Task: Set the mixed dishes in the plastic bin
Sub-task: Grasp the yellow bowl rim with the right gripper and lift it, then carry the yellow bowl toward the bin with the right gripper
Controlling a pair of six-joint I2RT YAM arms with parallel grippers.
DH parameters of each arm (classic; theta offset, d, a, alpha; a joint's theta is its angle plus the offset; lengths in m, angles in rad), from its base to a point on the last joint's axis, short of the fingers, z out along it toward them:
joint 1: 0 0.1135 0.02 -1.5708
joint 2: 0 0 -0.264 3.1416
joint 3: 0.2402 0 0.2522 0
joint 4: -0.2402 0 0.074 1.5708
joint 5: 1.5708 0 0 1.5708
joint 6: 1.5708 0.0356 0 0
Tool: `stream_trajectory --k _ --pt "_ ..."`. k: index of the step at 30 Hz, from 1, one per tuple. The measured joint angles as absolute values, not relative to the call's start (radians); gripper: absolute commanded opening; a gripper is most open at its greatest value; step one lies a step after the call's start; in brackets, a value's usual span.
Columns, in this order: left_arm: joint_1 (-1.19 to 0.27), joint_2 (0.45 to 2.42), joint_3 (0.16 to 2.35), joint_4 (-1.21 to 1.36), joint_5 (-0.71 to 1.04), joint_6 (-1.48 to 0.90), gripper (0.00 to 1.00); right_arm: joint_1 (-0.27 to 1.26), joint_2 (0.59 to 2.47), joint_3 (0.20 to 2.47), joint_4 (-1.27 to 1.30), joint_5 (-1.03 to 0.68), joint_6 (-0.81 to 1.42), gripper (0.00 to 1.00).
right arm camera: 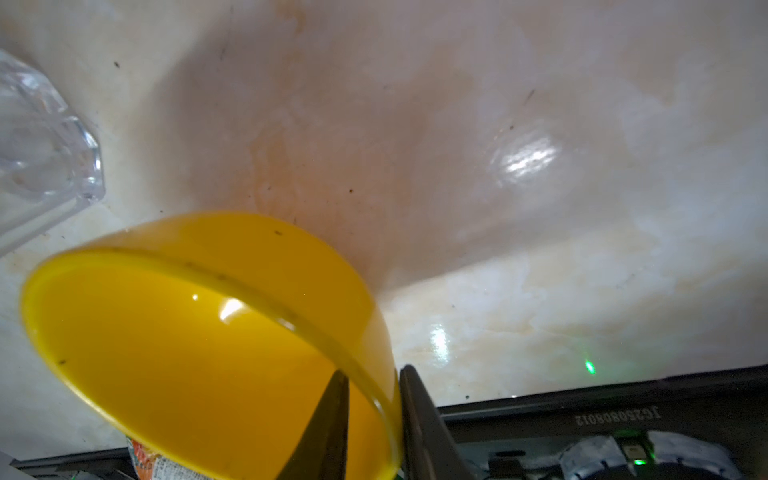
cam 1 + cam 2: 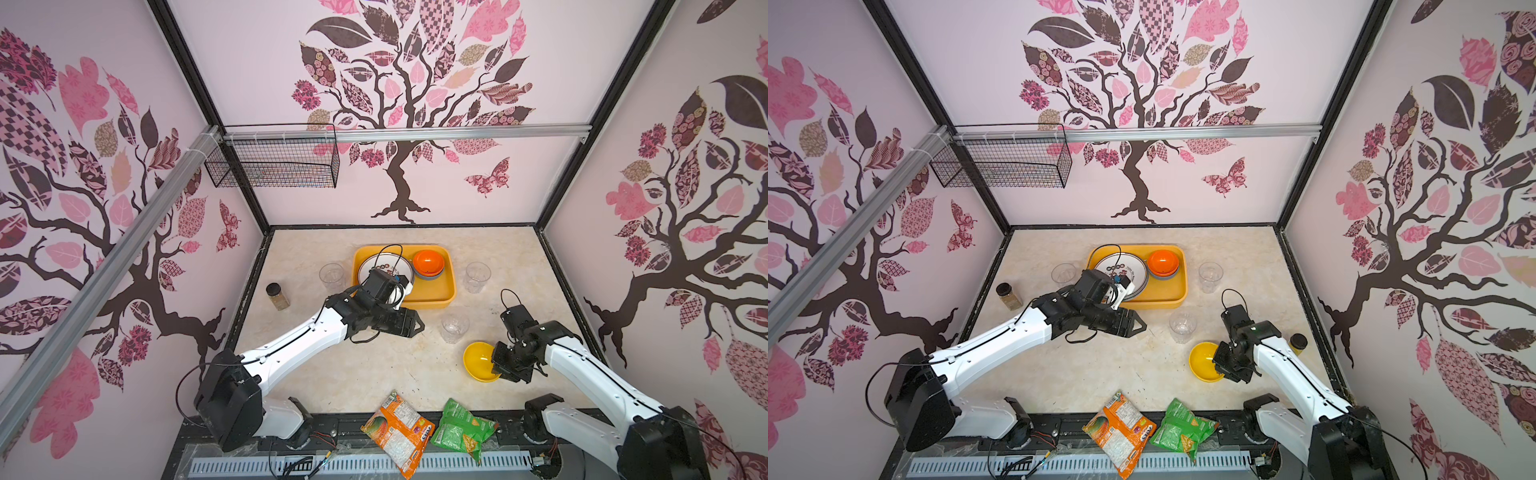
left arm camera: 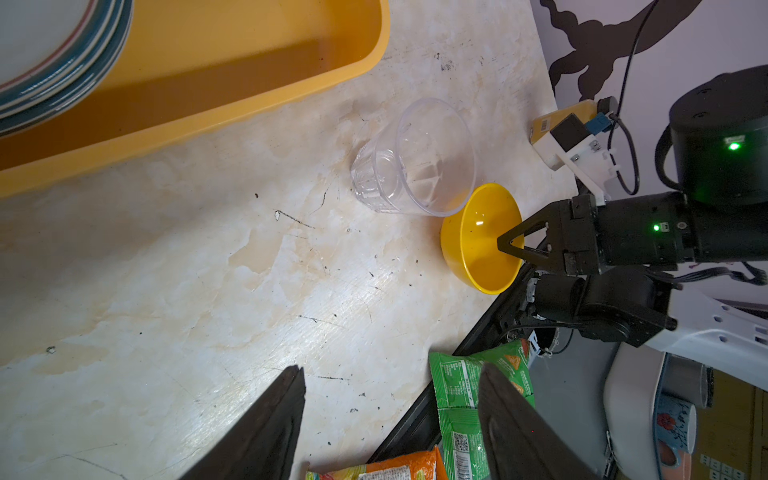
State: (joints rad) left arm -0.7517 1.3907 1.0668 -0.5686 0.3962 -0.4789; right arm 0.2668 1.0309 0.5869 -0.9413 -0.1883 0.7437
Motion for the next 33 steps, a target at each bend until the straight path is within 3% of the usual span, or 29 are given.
stream_trajectory --k 4,9,22,33 --pt "-0.752 1.391 1.066 -0.565 0.395 -0.482 0.69 0.266 1.032 0.587 -0.942 -0.175 0.74 0.1" --pt "-0.752 1.391 1.065 -0.562 0.393 -0.487 0.69 0.267 1.032 0.591 -0.954 -0.156 0.738 0.03" --pt "-0.743 1.375 1.043 -0.554 0.358 -0.511 0.69 0.267 1.003 0.762 -1.065 -0.123 0.72 0.0" --pt "-0.611 1.256 0.967 -0.518 0.324 -0.563 0.7 0.267 1.051 0.952 -1.119 -0.131 0.682 0.0"
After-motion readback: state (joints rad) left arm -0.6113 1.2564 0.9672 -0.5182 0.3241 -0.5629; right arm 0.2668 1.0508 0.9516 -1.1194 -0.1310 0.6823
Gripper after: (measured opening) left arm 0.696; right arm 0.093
